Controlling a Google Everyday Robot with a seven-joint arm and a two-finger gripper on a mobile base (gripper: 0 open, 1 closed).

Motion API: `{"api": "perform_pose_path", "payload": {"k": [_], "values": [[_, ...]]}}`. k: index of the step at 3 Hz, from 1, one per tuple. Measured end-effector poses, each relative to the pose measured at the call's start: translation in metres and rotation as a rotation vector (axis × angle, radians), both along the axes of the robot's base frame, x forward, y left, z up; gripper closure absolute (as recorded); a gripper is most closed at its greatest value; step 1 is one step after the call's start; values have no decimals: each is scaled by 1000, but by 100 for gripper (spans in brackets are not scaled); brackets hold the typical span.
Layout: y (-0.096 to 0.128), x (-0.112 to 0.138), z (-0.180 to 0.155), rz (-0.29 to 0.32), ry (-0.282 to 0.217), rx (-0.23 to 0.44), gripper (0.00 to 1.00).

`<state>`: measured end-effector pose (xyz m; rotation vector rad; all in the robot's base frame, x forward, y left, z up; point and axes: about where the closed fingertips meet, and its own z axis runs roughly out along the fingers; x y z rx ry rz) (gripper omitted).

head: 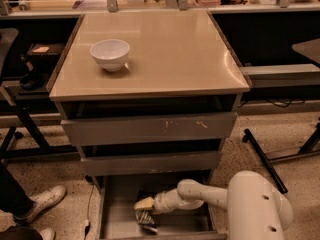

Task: Place blue chip bag into bottom drawer

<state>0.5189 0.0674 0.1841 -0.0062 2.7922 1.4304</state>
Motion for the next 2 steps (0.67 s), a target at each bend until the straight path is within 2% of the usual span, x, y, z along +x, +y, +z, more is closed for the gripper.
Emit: {"api": "perform_pose_path", "payload": {"k": [1,2], "values": [[0,0,0,0,0,0,0],[0,0,0,0,0,0,0]]}}
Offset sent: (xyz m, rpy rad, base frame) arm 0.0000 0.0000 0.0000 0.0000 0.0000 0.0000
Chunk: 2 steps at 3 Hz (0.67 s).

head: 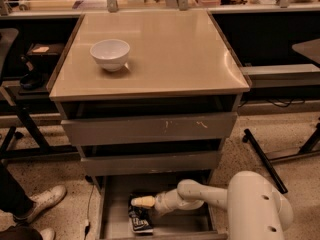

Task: Place blue chip bag into bottom drawer

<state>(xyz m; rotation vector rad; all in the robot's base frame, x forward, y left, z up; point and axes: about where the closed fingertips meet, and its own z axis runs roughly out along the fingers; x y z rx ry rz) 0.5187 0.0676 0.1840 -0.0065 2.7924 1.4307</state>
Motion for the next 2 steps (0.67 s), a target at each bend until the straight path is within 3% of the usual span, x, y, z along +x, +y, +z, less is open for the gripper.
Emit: {"api": "perform_pose_path", "payload": {"k": [1,2], "values": [[-3,-7,17,-16,-22,-25,0],[-45,17,84,-148,-135,-81,0]]}}
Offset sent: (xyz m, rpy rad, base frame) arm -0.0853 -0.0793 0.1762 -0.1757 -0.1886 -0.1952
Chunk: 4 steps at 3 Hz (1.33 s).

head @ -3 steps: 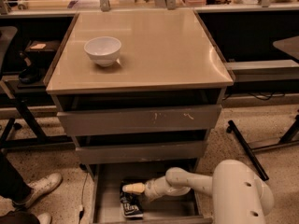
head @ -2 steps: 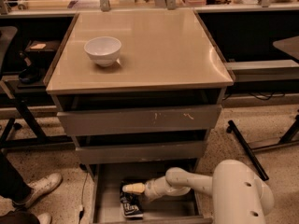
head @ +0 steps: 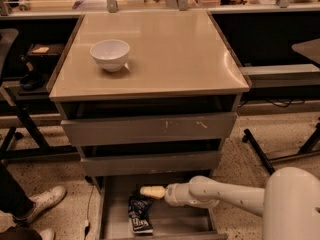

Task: Place blue chip bag into bottom drawer

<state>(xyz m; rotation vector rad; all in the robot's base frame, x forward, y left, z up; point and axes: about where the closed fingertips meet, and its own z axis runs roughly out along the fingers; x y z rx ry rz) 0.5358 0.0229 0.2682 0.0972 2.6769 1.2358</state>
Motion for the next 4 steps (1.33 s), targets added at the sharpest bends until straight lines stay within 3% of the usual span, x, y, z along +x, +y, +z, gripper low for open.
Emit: {"api": "perform_pose_path", "payload": {"k": [1,2,3,4], "values": [[-51,10,66,-159,-83,-65,0],[-58,10,96,-170,-153,-110,0],[-58,11,95,-172,-154,-108,0],[-91,-6,104,-249,-152,-150,0]]}}
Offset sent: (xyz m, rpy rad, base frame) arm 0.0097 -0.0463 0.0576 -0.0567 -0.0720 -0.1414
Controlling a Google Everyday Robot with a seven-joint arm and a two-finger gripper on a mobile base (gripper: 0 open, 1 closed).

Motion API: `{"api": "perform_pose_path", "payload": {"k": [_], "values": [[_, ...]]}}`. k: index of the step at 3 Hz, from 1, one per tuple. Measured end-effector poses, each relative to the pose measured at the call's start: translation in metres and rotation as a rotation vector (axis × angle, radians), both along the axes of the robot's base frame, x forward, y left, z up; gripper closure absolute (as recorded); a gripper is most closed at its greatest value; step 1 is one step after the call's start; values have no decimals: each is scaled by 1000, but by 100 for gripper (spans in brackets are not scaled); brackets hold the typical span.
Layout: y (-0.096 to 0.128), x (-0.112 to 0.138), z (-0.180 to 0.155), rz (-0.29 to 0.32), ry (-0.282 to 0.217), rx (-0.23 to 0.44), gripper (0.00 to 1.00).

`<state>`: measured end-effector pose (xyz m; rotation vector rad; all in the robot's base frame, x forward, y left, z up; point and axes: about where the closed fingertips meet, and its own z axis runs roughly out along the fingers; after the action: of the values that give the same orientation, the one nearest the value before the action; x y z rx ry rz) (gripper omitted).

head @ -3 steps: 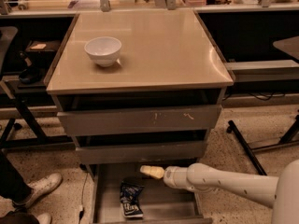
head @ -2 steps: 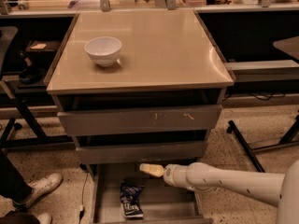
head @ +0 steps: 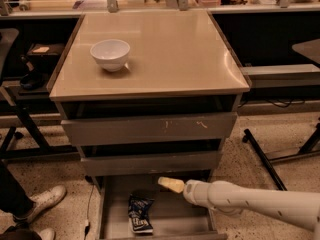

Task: Place blue chip bag into bottom drawer

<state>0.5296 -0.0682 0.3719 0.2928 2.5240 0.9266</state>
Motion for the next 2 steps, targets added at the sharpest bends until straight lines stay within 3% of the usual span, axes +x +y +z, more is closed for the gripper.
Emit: {"api": "perform_pose_path", "payload": {"k": [1,2], "values": [[-103,-33,28,-280,21,-85,0],[-186,-80,63,-517,22,-179,0]]}}
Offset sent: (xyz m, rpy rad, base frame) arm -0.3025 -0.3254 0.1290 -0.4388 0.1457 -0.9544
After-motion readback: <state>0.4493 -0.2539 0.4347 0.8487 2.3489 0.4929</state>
